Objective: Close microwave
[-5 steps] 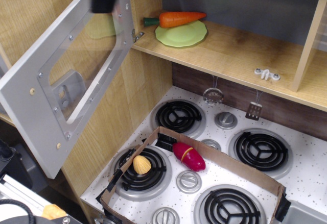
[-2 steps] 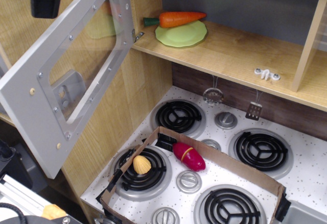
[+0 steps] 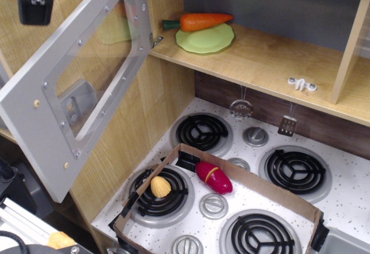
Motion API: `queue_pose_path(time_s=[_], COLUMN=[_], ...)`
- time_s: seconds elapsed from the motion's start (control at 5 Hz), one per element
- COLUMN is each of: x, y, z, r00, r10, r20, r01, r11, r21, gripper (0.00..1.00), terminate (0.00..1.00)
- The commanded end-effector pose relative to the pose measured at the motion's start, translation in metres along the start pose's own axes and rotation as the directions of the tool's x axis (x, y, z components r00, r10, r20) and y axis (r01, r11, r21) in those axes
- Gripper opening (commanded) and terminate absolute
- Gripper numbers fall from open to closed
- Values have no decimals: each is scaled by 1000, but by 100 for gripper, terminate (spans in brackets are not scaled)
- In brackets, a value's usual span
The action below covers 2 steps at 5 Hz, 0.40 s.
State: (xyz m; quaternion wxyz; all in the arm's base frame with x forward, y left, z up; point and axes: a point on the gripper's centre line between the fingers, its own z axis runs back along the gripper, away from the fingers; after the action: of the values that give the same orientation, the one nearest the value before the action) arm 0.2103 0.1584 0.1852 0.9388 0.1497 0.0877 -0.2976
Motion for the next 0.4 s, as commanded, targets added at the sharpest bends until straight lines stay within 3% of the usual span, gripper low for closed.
queue_pose_path(time_s=[0.0, 0.2], x=[13, 17], y=[5, 3], z=[2, -2], r00=[1000, 1000], r10=[-15, -22], r20=[3, -4], r01=[15, 22], r11=[999, 999], r21=[34, 27], gripper=[100, 100], terminate=[0, 0])
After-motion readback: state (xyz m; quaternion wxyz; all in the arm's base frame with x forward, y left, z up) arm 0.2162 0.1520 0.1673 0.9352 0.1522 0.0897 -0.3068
